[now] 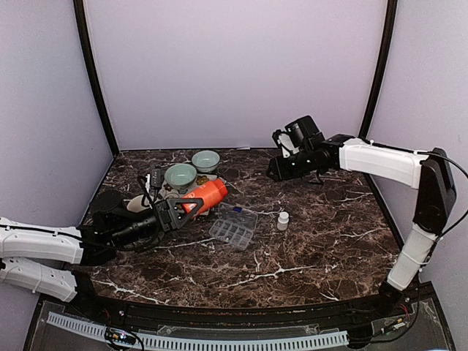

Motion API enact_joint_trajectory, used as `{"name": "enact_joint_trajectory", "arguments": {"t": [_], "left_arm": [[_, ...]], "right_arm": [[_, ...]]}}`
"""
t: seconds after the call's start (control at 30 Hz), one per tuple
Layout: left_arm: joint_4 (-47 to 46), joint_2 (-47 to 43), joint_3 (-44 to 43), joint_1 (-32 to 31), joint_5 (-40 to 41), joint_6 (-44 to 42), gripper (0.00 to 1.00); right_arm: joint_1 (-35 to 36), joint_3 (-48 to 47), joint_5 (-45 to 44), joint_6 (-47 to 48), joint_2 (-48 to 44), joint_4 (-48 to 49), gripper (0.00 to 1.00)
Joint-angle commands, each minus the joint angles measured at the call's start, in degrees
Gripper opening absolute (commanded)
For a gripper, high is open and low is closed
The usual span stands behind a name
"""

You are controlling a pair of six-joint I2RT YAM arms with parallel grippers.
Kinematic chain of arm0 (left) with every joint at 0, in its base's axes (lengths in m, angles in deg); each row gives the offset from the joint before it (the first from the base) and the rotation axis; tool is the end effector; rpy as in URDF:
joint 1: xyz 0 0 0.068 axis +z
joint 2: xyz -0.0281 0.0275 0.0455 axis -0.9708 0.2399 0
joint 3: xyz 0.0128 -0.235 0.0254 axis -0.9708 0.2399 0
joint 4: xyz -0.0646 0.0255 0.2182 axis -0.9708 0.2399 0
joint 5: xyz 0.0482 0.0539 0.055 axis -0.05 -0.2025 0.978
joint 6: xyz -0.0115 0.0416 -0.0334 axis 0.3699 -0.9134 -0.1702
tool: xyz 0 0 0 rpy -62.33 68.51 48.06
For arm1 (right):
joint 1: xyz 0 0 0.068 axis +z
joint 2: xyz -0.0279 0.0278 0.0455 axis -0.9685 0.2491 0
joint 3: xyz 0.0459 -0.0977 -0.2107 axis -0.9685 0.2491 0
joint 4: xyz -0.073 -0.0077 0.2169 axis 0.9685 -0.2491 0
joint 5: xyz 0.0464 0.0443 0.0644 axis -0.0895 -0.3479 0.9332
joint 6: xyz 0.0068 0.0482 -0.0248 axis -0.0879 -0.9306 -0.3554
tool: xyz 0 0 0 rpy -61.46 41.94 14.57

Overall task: Sort the pills into containers
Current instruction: Screw the lid of the pill bottle onto the pill bottle.

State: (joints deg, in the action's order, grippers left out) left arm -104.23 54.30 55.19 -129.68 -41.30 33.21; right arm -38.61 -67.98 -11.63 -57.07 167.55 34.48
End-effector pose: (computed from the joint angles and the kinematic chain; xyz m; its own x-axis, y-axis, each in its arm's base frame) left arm 0.1285 -0.1804 0.2425 -0.5642 -0.4281 -0.7060 0.6548 0.2889 -0.6985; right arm 0.2835 0.2110 0.2496 -0.6902 -0.1762 -0.7018 -0.3939 0.9051 0.1601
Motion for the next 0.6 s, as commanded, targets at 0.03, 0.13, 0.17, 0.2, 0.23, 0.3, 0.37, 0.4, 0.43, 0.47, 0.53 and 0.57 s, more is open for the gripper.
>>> {"name": "enact_joint_trajectory", "arguments": {"t": [0.03, 0.13, 0.17, 0.2, 0.23, 0.3, 0.37, 0.4, 0.43, 0.47, 0.53, 0.57], "left_arm": [[-0.23, 3.59, -7.00, 5.63, -12.04, -1.20, 0.03], [-2.46, 7.54, -10.34, 8.26, -17.81, -0.37, 0.03], [-3.97, 8.99, -11.15, 9.48, -20.11, 0.99, 0.03], [-5.96, 10.46, -11.94, 10.73, -22.27, 2.19, 0.03], [-7.96, 11.98, -12.65, 11.84, -24.27, 3.48, 0.03], [-11.39, 14.73, -14.34, 13.88, -28.72, 5.95, 0.03], [-14.71, 17.82, -15.64, 15.88, -32.03, 8.33, 0.03], [-16.25, 18.92, -16.10, 16.65, -33.25, 9.53, 0.03], [-17.56, 19.88, -16.41, 17.39, -34.25, 10.59, 0.03], [-18.77, 20.74, -16.71, 17.87, -35.22, 11.48, 0.03], [-22.68, 22.65, -17.42, 19.96, -37.84, 13.99, 0.03], [-24.70, 23.78, -17.84, 20.53, -39.28, 15.51, 0.03]], "right_arm": [[-0.24, -1.73, -0.51, -1.79, -4.23, 1.69, 0.30], [-0.33, -1.76, -0.32, -2.35, -5.96, 1.60, 0.30], [-0.29, -1.84, -0.15, -2.54, -6.45, 1.61, 0.30], [-0.35, -1.97, 0.11, -2.65, -6.93, 1.50, 0.30], [-0.34, -2.08, 0.31, -2.77, -7.30, 1.49, 0.30], [-0.34, -2.13, 0.45, -3.00, -8.36, 1.31, 0.30], [-0.36, -2.21, 0.37, -3.25, -10.37, 1.11, 0.30], [-0.36, -2.17, 0.43, -3.38, -11.05, 1.09, 0.30], [-0.40, -2.17, 0.69, -3.58, -11.81, 1.11, 0.30], [-0.48, -2.11, 1.23, -3.73, -12.49, 1.13, 0.31], [-0.56, -1.61, 2.91, -4.28, -13.82, 1.83, 0.31], [-0.63, -1.29, 3.80, -4.60, -14.49, 2.28, 0.31]]}}
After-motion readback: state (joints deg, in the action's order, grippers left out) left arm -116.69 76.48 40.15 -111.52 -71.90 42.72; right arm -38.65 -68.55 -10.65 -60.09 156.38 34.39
